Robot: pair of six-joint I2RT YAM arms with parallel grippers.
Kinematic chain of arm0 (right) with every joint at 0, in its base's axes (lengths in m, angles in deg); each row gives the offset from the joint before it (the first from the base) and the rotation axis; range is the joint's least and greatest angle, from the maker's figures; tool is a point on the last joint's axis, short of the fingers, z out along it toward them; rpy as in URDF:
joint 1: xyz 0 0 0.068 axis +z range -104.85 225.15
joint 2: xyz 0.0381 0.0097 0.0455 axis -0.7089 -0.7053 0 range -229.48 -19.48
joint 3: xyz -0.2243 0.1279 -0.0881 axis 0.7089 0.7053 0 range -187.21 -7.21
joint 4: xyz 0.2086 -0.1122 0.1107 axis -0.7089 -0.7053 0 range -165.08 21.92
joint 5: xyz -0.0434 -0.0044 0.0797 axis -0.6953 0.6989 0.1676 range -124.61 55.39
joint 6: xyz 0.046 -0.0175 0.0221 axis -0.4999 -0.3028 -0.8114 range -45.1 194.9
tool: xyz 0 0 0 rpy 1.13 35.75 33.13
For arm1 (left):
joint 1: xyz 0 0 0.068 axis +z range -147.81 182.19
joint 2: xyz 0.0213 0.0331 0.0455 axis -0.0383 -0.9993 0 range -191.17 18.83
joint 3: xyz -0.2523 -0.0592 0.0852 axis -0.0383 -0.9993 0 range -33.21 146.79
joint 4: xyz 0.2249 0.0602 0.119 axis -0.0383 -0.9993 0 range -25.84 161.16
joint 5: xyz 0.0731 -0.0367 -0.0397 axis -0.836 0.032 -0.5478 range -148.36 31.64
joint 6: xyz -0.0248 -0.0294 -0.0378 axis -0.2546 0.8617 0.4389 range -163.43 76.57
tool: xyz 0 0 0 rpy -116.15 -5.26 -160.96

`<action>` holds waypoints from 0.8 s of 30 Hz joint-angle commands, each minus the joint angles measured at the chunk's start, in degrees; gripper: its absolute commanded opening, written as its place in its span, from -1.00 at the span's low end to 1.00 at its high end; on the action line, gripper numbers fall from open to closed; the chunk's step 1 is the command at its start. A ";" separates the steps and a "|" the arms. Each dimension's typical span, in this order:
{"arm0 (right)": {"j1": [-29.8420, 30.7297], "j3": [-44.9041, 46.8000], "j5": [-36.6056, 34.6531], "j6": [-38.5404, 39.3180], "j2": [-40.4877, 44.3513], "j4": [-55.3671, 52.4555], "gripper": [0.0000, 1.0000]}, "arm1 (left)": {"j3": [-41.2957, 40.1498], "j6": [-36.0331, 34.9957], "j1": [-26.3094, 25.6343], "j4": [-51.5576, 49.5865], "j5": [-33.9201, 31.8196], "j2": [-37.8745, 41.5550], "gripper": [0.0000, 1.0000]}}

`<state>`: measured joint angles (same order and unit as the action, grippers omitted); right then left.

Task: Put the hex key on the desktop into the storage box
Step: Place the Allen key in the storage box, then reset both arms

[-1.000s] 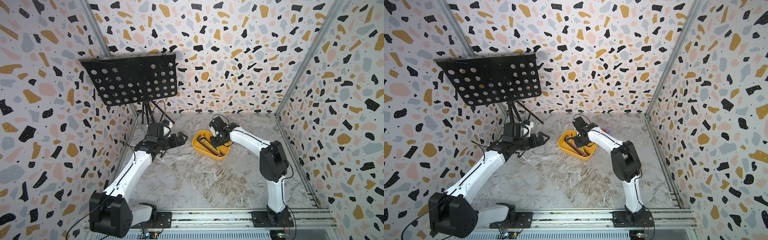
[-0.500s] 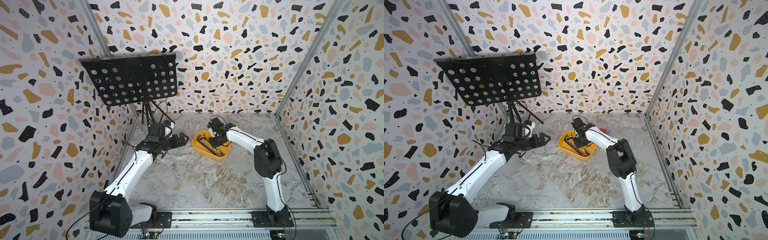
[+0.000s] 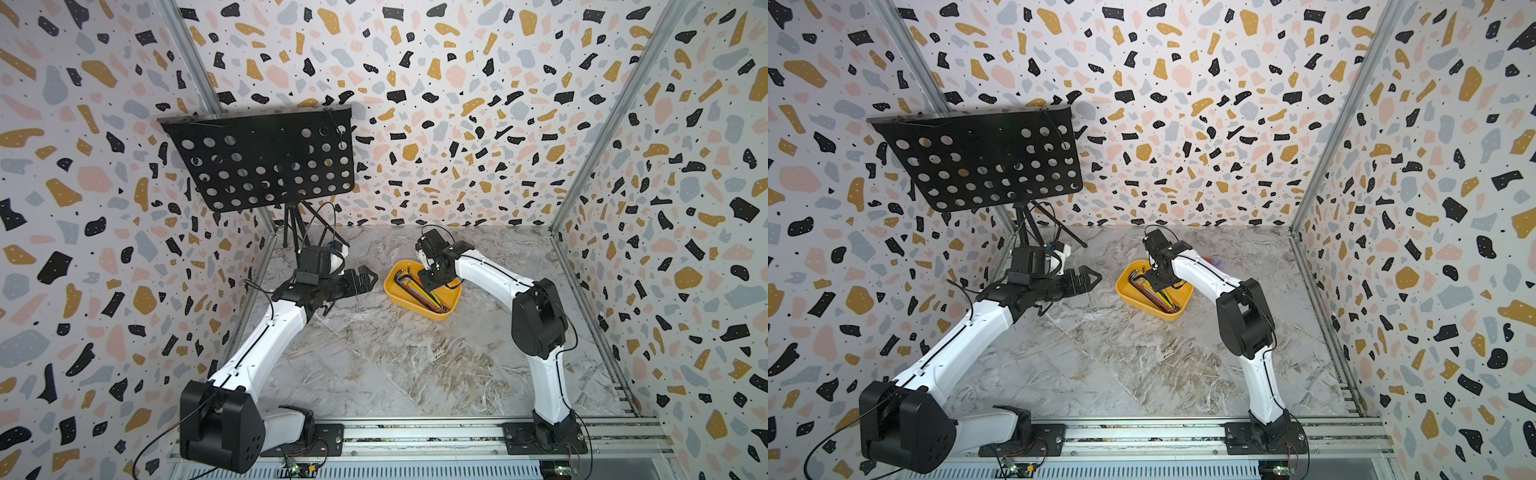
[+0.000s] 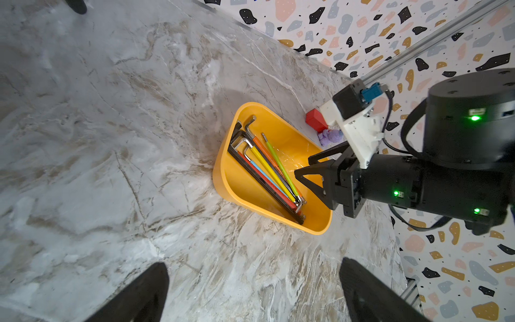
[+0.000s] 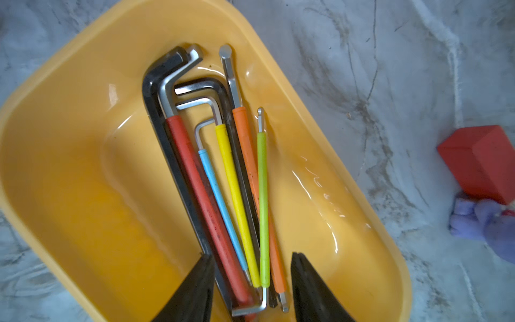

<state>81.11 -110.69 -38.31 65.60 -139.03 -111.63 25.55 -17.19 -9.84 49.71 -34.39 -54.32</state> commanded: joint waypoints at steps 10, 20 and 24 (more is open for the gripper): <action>0.07 19.39 -5.28 -0.37 23.62 2.87 0.05 | -3.24 -1.96 -1.28 1.06 -17.56 5.16 0.99; 0.07 39.38 -21.50 -4.35 39.59 6.30 0.63 | -11.87 -8.68 -3.59 8.47 -39.13 11.55 1.00; 0.07 46.68 -26.96 -5.64 46.10 8.84 0.90 | -18.80 -14.08 -4.12 17.32 -44.25 14.95 1.00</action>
<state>81.11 -66.81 -57.98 62.02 -97.30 -105.01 9.82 -25.65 -13.44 58.08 -71.07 -41.38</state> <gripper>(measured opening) 0.937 0.997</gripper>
